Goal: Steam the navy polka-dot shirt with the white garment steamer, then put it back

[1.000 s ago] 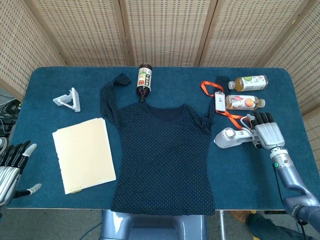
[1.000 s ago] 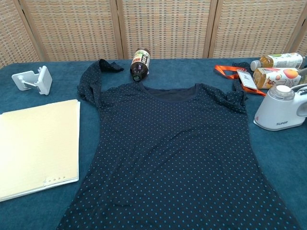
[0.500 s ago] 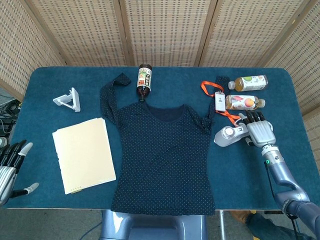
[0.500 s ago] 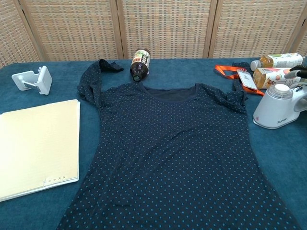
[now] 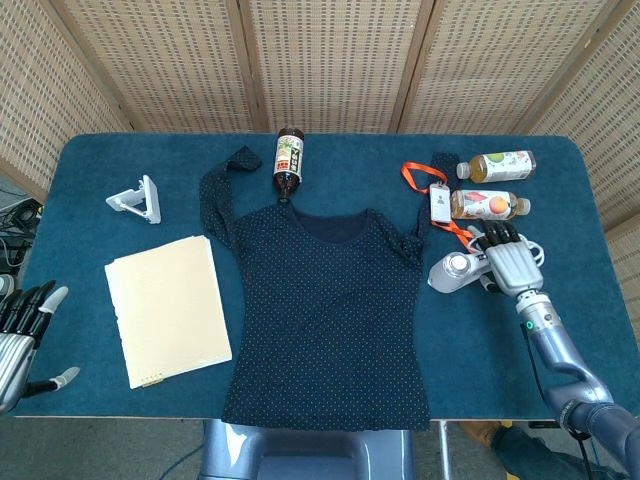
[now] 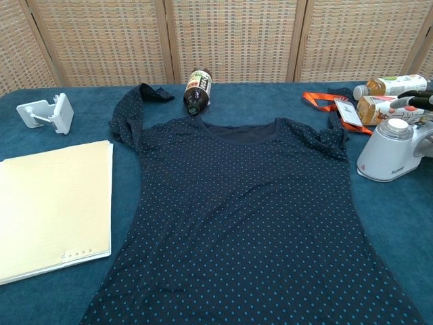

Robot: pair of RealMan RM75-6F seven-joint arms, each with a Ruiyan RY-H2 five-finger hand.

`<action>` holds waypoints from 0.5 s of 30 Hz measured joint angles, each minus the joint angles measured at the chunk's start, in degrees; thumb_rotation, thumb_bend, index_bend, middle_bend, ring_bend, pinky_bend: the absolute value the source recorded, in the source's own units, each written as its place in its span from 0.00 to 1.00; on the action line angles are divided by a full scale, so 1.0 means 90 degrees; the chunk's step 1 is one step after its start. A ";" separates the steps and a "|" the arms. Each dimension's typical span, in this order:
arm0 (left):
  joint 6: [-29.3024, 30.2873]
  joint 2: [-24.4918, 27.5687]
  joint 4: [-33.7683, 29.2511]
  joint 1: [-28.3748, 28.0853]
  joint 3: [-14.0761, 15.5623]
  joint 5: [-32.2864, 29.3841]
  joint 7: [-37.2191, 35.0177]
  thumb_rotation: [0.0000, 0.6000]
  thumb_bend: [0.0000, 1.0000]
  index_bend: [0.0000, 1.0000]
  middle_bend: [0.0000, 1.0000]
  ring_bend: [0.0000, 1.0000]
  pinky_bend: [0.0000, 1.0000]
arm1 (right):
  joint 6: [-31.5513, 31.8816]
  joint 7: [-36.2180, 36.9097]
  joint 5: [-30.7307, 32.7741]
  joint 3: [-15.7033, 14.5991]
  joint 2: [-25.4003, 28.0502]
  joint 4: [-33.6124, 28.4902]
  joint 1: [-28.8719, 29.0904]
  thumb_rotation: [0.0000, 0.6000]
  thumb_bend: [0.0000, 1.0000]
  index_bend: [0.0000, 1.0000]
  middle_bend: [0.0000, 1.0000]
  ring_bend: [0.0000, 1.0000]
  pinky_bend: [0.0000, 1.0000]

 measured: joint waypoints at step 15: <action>0.0009 -0.0020 -0.0019 -0.0005 0.0014 0.0015 0.0035 1.00 0.00 0.00 0.00 0.00 0.00 | -0.0035 0.0829 -0.0284 -0.0169 -0.0600 0.1336 0.0355 1.00 0.51 0.14 0.07 0.00 0.00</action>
